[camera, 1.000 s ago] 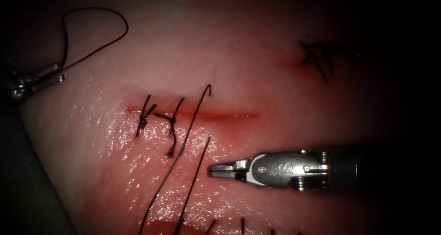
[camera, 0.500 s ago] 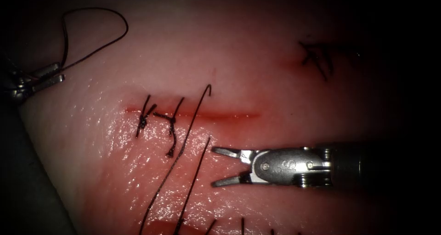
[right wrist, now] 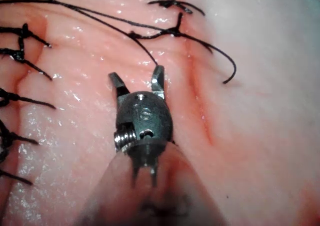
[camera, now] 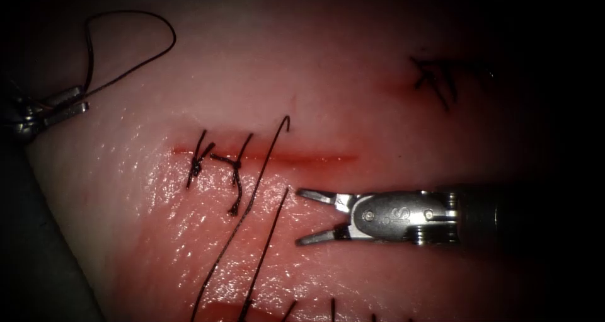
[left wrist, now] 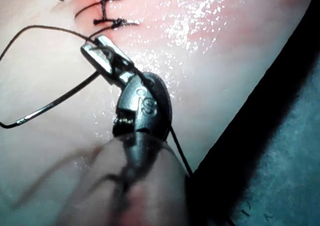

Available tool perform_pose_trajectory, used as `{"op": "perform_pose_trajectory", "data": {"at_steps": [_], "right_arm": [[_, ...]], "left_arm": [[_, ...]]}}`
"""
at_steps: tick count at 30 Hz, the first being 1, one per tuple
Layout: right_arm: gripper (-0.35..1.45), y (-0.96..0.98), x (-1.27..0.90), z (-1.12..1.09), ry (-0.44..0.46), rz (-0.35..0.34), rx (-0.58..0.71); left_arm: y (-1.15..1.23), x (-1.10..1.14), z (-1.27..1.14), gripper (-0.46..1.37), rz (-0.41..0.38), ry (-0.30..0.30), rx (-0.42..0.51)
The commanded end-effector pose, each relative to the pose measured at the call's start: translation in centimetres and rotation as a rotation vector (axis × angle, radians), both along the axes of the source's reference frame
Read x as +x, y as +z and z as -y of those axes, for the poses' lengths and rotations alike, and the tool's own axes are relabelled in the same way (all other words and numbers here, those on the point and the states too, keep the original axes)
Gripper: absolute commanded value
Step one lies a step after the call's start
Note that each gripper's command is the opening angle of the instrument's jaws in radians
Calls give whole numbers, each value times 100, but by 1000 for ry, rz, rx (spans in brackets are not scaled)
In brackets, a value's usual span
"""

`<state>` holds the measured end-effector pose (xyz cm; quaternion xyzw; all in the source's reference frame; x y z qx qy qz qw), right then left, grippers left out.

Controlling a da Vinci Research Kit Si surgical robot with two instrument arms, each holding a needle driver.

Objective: Wound Closure
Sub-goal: Pull the string through the cut with the right gripper

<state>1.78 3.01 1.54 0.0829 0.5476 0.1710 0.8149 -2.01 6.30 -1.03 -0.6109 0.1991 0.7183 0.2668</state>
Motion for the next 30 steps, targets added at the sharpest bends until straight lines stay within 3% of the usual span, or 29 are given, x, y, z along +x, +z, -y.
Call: {"op": "perform_pose_trajectory", "data": {"at_steps": [1,16,22,30], "right_arm": [[104,2,2,-2,5,-5,-1],[93,12,46,-14,19,-14,3],[76,11,40,-13,14,-17,3],[70,10,29,-11,6,-21,3]], "left_arm": [[0,0,0,-42,1,4,0],[0,0,0,-42,1,4,0],[0,0,0,-42,1,4,0],[0,0,0,-42,1,4,0]]}}
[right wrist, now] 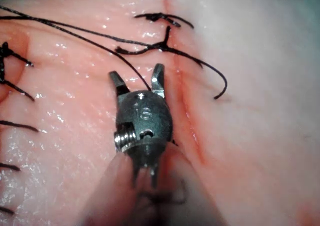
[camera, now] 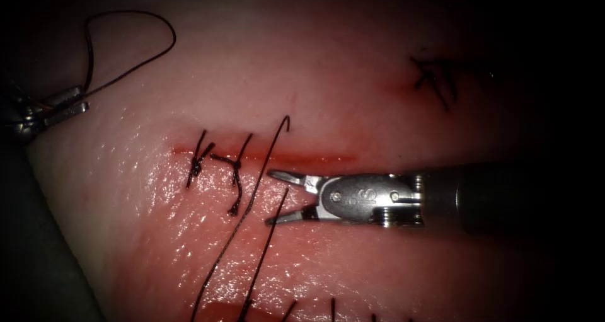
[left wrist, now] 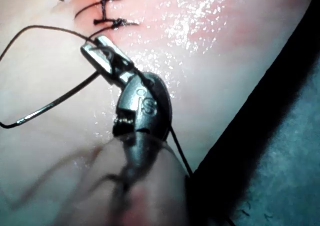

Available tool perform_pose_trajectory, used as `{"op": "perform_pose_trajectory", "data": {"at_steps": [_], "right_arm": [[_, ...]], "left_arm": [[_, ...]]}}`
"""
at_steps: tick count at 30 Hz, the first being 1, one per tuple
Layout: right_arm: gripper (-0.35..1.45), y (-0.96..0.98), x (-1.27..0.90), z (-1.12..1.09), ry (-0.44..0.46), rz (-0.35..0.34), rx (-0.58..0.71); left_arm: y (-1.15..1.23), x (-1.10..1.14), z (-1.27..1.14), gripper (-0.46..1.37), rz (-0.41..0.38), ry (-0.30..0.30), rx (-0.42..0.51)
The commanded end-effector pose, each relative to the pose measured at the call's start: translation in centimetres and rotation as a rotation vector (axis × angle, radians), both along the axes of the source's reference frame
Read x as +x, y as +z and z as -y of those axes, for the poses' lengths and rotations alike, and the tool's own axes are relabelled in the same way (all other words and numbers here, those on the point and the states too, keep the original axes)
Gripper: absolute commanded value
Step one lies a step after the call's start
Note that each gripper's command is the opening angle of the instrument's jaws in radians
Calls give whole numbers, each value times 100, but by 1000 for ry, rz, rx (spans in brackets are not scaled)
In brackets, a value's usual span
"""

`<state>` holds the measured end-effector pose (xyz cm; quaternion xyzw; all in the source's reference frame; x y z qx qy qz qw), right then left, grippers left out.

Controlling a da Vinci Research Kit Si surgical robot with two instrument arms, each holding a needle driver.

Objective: Wound Closure
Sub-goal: Pull the string through the cut with the right gripper

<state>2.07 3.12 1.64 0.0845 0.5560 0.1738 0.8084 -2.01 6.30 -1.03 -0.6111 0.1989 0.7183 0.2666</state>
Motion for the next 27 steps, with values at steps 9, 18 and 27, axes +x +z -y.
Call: {"op": "perform_pose_trajectory", "data": {"at_steps": [9,18,27], "right_arm": [[-35,0,1,2,-9,-9,0],[-35,-2,-6,3,-23,-5,4],[-35,-12,-10,15,-68,-3,15]], "left_arm": [[0,0,0,-42,0,3,0],[0,0,0,-42,0,3,0],[0,0,0,-42,0,3,0]]}}
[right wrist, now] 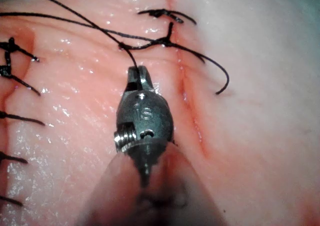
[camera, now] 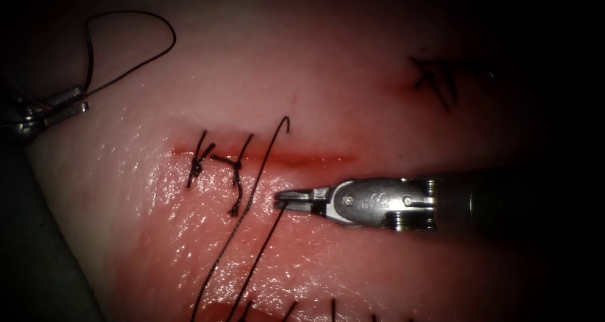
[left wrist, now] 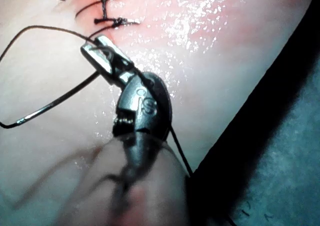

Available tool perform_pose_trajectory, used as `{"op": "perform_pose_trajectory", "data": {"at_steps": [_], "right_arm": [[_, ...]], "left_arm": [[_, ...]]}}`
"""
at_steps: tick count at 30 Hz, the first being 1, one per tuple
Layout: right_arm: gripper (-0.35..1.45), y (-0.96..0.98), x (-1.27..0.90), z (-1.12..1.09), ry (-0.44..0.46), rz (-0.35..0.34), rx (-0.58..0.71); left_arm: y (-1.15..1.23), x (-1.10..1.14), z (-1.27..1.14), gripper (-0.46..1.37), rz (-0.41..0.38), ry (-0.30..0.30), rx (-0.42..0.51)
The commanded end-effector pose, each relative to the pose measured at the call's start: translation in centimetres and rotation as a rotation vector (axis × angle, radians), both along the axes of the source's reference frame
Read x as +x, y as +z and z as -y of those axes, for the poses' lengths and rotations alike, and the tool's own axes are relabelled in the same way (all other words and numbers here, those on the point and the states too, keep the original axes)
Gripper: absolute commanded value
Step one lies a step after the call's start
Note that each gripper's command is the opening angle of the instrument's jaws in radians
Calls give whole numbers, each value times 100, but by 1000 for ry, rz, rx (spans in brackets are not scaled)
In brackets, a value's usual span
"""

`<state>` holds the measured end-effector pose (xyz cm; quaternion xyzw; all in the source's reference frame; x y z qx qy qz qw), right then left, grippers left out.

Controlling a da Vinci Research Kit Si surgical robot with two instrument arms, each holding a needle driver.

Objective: Wound Closure
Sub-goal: Pull the string through the cut with the right gripper

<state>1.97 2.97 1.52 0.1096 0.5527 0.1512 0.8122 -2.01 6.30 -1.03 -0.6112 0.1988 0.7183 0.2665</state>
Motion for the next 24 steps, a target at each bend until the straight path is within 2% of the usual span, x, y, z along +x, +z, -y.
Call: {"op": "perform_pose_trajectory", "data": {"at_steps": [1,13,24], "right_arm": [[-35,-5,1,4,-12,-4,-17],[-35,-40,7,37,-101,-7,-56],[-35,-75,6,81,-167,-16,-60]], "left_arm": [[0,0,0,-42,0,3,0],[0,0,0,-42,0,3,0],[0,0,0,-42,0,3,0]]}}
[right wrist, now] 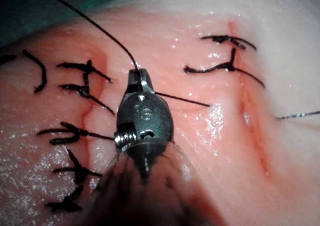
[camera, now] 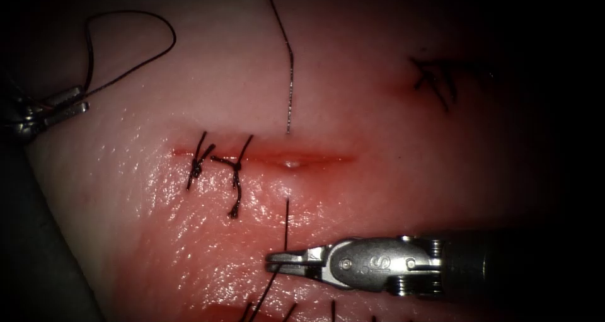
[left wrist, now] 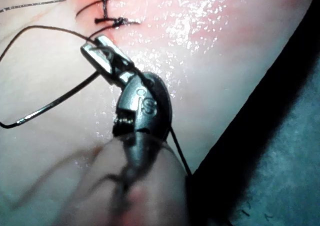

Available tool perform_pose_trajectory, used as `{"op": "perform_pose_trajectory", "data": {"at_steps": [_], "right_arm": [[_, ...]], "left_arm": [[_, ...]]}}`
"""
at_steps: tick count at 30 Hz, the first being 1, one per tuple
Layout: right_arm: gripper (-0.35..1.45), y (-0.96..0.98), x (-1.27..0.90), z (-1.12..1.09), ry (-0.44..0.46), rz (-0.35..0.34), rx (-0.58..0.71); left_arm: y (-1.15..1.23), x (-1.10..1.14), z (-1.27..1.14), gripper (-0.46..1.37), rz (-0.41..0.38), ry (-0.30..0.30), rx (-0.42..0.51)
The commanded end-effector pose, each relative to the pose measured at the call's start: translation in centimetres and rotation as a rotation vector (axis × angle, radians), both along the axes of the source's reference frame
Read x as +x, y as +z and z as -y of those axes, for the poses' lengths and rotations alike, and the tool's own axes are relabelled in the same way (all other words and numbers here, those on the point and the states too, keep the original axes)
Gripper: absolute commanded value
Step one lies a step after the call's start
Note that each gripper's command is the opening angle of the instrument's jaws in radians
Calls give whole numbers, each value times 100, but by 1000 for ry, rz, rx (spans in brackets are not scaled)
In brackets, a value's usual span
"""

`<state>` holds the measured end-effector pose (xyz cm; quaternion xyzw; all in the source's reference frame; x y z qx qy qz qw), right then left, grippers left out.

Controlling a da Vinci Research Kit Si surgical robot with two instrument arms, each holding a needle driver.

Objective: Wound Closure
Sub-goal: Pull the string through the cut with the right gripper

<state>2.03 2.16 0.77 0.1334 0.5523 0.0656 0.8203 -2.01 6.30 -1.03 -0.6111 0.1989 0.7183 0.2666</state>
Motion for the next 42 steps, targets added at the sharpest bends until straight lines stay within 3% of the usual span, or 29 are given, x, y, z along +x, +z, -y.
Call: {"op": "perform_pose_trajectory", "data": {"at_steps": [1,18,31,42], "right_arm": [[-35,-3,0,6,-9,0,-4],[-35,-24,9,60,-81,-22,6],[-35,-49,15,85,-110,-32,36],[-35,-58,23,110,-147,-45,72]], "left_arm": [[0,0,0,-42,0,3,0],[0,0,0,-42,0,3,0],[0,0,0,-42,0,3,0],[0,0,0,-42,0,3,0]]}}
